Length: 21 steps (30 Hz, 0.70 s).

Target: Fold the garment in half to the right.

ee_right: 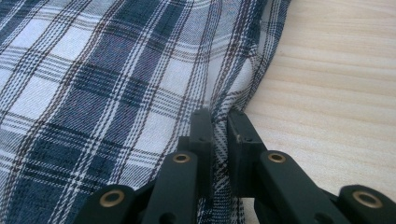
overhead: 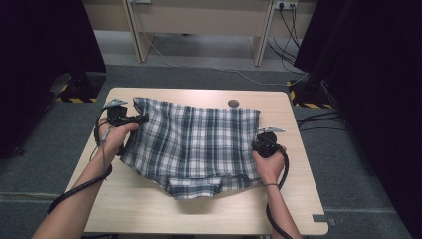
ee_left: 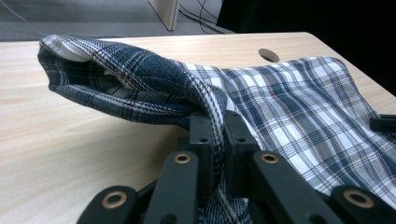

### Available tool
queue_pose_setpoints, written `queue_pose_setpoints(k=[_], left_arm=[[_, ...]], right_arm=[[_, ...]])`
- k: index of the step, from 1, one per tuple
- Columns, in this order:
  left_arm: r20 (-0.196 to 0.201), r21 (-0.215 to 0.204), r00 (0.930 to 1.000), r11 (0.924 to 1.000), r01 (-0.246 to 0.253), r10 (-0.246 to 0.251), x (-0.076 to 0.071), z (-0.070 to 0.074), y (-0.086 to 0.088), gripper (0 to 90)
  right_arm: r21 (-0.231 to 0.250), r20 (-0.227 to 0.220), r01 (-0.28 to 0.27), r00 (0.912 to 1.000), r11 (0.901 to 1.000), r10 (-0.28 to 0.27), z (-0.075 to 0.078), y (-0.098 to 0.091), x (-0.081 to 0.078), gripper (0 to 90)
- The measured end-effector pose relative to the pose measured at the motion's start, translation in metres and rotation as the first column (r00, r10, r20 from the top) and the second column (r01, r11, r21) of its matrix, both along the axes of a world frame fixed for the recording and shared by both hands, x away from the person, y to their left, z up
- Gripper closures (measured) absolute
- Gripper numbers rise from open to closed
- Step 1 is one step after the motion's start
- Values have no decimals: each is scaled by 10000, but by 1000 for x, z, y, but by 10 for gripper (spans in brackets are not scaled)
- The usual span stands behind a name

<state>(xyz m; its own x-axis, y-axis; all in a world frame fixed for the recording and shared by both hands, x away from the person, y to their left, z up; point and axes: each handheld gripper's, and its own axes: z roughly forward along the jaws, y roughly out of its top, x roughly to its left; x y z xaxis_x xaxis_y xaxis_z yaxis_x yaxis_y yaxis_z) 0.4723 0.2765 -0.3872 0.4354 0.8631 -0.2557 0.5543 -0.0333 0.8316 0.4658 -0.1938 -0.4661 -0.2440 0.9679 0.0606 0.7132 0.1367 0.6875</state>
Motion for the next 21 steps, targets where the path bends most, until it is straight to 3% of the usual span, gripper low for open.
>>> queue_pose_setpoints(k=[21], left_arm=[[236,151,9996,9998,-131,128,3,16,3,839]], right_arm=[[144,-6,-66,10000,9999,66,-1,18,5,825]])
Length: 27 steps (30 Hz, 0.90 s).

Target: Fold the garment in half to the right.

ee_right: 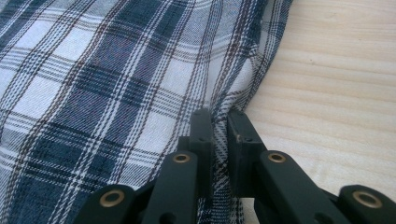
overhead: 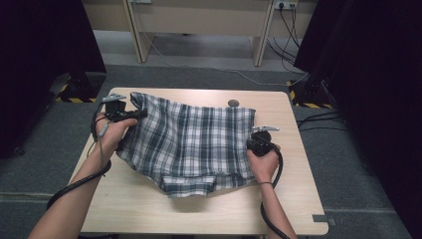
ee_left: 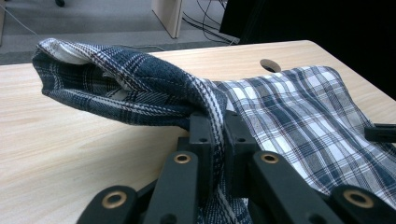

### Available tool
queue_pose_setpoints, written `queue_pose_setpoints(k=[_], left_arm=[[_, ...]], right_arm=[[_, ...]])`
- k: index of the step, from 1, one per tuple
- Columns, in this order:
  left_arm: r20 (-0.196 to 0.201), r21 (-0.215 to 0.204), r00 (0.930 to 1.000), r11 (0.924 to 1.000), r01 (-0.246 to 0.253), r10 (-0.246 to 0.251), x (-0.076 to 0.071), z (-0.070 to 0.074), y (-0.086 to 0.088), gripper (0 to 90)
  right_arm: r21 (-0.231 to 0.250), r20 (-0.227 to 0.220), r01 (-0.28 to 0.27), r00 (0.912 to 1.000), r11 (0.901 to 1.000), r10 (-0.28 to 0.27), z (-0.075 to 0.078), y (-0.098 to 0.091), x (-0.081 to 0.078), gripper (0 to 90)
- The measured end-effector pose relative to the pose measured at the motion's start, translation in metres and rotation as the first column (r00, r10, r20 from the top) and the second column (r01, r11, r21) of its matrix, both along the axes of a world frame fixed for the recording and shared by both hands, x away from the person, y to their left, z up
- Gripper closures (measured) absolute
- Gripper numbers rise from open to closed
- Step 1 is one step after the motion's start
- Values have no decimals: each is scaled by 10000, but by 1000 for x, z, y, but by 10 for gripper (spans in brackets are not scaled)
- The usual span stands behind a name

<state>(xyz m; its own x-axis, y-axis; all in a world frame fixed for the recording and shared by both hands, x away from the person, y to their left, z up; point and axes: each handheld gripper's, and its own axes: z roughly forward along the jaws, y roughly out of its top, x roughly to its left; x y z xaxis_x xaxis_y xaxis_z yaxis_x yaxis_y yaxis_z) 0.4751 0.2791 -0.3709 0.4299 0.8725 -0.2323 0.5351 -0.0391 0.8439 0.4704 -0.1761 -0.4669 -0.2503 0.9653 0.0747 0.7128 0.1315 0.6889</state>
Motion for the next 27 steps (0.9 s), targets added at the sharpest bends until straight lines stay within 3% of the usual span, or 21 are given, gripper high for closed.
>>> queue_pose_setpoints(k=[27], left_arm=[[319,199,9994,9997,-151,145,0,14,2,839]], right_arm=[[20,3,-277,9996,9996,277,-1,25,6,827]])
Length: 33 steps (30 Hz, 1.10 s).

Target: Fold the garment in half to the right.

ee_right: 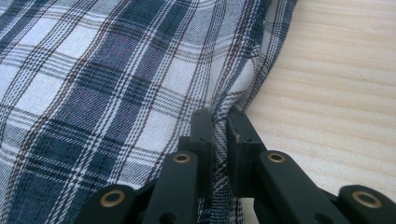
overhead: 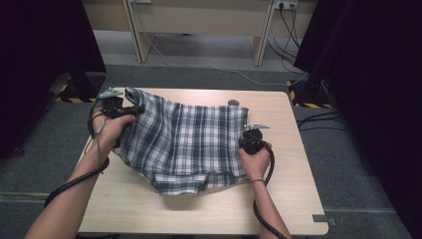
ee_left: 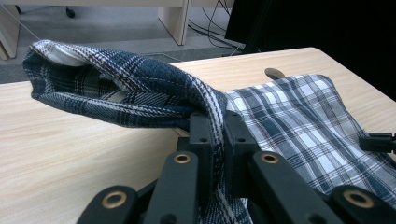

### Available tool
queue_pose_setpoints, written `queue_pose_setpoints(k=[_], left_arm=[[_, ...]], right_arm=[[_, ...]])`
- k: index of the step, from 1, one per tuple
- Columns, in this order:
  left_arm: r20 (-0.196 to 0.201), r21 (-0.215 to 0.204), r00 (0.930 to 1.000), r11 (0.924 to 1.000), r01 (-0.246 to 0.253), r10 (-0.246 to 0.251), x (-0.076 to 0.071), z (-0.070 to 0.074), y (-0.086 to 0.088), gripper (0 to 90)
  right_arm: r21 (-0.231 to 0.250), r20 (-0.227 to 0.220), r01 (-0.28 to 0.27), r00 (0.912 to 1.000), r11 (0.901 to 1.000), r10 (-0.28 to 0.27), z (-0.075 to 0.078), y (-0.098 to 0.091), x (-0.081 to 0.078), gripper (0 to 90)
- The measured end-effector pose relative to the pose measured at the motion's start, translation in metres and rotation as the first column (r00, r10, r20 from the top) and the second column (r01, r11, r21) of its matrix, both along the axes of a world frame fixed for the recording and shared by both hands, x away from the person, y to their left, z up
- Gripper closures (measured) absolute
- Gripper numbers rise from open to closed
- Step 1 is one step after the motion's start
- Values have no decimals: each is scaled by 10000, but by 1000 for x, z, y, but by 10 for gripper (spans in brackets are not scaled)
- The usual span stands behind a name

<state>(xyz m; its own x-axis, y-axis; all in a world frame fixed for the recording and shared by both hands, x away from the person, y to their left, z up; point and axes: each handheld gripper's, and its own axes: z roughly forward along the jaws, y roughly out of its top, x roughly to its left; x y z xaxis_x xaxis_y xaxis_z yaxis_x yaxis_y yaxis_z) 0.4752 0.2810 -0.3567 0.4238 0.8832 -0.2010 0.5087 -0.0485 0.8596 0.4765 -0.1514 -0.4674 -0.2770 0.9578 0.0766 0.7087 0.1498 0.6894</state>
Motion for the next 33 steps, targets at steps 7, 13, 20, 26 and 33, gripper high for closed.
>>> queue_pose_setpoints(k=[7,13,20,26,33], left_arm=[[71,28,10000,10000,7,-8,0,3,-2,839],[115,80,9999,10000,-5,4,1,6,-2,839],[172,139,9998,9999,-42,40,1,10,-2,839],[246,201,9997,9998,-92,87,1,11,-3,839],[323,227,9994,9997,-109,101,1,14,-4,839]], right_arm=[[33,-30,23,10000,10000,-23,0,5,1,830],[-50,-13,-85,10000,10000,84,0,9,2,832],[36,-27,-147,9999,9999,147,0,15,2,834],[20,8,-240,9997,9997,240,0,20,3,834],[76,-33,-267,9996,9996,267,0,27,4,835]])
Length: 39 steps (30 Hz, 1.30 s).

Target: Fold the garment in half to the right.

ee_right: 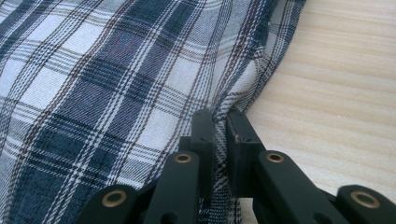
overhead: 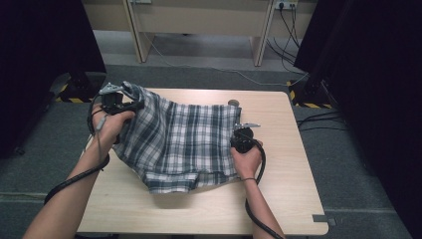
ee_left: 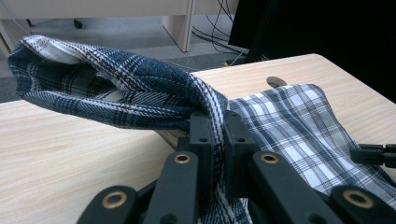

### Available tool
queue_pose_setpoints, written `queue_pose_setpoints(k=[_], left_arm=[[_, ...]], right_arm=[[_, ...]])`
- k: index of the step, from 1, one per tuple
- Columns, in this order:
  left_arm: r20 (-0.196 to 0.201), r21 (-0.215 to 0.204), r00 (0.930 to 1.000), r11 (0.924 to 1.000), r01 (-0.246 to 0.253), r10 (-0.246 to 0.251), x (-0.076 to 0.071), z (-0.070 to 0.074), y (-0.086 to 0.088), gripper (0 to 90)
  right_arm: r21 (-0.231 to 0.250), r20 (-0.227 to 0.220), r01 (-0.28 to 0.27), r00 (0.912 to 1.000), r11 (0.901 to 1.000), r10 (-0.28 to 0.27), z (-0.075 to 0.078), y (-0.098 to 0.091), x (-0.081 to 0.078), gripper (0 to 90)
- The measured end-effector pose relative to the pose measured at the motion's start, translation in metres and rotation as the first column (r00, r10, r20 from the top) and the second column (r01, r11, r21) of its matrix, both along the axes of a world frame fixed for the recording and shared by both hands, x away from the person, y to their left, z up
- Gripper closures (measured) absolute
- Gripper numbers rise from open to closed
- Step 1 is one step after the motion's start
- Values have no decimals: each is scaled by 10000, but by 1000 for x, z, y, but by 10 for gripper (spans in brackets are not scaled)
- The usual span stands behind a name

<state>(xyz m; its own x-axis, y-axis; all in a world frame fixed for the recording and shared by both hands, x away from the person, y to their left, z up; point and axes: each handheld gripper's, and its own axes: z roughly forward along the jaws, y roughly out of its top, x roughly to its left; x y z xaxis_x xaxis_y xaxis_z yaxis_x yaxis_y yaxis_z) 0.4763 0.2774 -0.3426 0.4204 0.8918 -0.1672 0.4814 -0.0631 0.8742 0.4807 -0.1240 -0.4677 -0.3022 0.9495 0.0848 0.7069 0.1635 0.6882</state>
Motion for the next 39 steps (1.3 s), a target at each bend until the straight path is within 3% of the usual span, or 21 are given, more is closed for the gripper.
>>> queue_pose_setpoints(k=[39], left_arm=[[339,171,9990,9995,268,-273,1,12,-23,840]], right_arm=[[60,27,-232,9997,9997,232,-1,31,3,837]])
